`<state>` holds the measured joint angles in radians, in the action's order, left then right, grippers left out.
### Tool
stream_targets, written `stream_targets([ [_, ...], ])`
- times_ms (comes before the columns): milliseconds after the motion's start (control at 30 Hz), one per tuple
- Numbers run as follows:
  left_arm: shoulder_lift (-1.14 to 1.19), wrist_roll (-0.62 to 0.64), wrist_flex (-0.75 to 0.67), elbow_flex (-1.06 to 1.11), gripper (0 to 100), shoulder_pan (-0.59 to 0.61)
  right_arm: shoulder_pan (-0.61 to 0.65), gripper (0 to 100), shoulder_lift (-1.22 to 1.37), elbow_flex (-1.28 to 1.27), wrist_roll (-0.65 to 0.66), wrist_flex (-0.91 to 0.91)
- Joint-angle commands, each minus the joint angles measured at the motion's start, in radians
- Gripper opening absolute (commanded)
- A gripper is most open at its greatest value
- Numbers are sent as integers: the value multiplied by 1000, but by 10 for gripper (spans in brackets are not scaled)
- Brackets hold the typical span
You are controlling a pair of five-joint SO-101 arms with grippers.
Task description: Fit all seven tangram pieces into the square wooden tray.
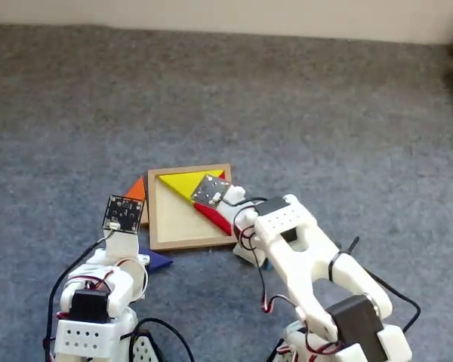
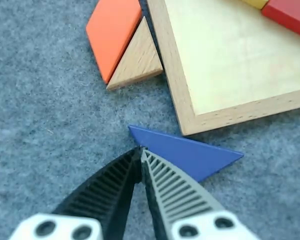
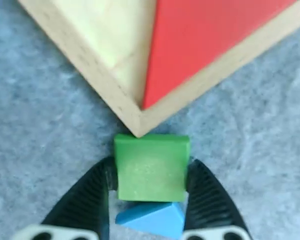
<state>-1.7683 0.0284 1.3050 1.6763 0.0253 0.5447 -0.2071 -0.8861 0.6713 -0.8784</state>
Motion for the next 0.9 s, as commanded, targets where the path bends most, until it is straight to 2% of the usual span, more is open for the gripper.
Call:
stream_targets([
  [0, -27, 9, 6, 21, 6, 12, -36, 5, -137, 8, 6, 2],
  [267, -27, 9, 6, 21, 6, 12, -39, 5, -323, 16, -146, -104],
  [467, -27, 9, 6, 21, 6, 12, 45, 5, -358, 21, -232, -38],
  [700, -27, 9, 6, 21, 6, 12, 143, 5, -295, 197, -336, -10],
  [867, -27, 9, 6, 21, 6, 12, 229, 5, -113, 331, -419, -10],
])
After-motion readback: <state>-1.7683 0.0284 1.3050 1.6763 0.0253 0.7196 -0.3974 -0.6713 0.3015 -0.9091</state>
